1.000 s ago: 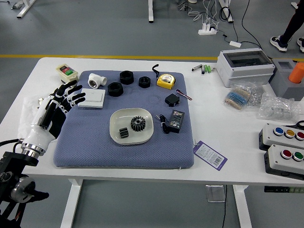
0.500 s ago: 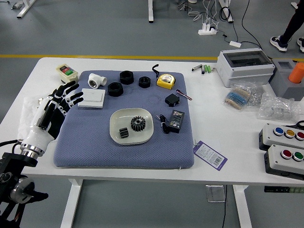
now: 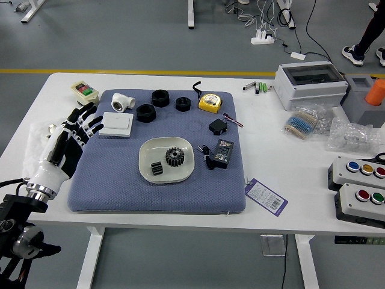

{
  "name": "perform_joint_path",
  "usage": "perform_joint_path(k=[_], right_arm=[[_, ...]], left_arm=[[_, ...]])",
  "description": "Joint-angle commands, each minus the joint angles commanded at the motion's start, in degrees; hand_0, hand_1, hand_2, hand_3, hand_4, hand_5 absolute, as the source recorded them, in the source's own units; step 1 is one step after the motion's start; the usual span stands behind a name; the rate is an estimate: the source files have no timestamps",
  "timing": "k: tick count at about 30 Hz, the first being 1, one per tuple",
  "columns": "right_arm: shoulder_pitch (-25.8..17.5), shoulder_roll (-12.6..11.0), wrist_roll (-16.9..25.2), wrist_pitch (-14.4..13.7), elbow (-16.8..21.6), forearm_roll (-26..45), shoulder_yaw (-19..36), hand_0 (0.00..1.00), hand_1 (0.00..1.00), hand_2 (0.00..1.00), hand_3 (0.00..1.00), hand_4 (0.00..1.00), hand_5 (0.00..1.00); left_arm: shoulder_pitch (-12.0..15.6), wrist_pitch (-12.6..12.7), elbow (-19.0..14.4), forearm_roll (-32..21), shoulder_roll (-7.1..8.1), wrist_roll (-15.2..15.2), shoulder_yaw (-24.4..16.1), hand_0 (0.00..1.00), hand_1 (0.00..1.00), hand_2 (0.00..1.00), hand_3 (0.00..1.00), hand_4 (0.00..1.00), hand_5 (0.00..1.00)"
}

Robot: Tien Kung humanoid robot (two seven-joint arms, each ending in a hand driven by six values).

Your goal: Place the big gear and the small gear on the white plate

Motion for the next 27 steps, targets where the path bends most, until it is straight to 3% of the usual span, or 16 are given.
perform_joint_path(k=[27], right_arm=[[-0.29,0.11,-0.03,0.0,0.02,-0.04,-0.21,0.699,0.723,0.762,0.589,0.821,0.681]], left_arm=[[0.55,0.14,-0.06,1.58,0.2,0.02,-0.32,0.878,0.912,0.997,0.9,0.916,0.885]])
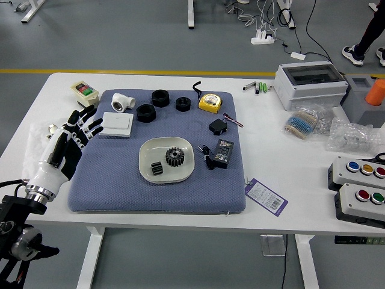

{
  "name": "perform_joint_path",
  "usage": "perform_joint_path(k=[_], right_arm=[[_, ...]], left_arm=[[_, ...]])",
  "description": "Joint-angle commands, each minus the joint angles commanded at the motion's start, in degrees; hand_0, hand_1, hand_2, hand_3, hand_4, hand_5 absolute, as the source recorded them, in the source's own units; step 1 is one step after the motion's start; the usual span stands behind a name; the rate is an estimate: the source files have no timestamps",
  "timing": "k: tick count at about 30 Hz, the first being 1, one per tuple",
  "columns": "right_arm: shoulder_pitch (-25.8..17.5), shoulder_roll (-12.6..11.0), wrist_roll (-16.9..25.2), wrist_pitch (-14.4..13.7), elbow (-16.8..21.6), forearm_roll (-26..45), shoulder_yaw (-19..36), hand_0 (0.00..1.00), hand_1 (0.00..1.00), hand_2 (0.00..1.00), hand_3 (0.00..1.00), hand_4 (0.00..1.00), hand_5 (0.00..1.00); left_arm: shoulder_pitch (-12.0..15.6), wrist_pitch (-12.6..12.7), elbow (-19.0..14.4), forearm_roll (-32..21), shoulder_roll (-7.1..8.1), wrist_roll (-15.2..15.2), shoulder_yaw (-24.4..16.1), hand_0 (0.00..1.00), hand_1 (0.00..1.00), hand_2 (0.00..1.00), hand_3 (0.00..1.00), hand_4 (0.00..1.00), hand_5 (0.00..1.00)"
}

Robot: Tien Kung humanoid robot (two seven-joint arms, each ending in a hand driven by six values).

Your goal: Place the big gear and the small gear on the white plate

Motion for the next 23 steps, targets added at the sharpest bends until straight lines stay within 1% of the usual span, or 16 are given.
perform_joint_path(k=[23], right_arm=[[0.2,0.15,-0.11,0.1,-0.05,-0.03,0.15,0.7,0.722,0.763,0.589,0.821,0.681]], left_arm=[[-0.31,0.0,-0.2,0.31,-0.28,0.06,-0.61,0.882,0.914,0.998,0.905,0.917,0.899]])
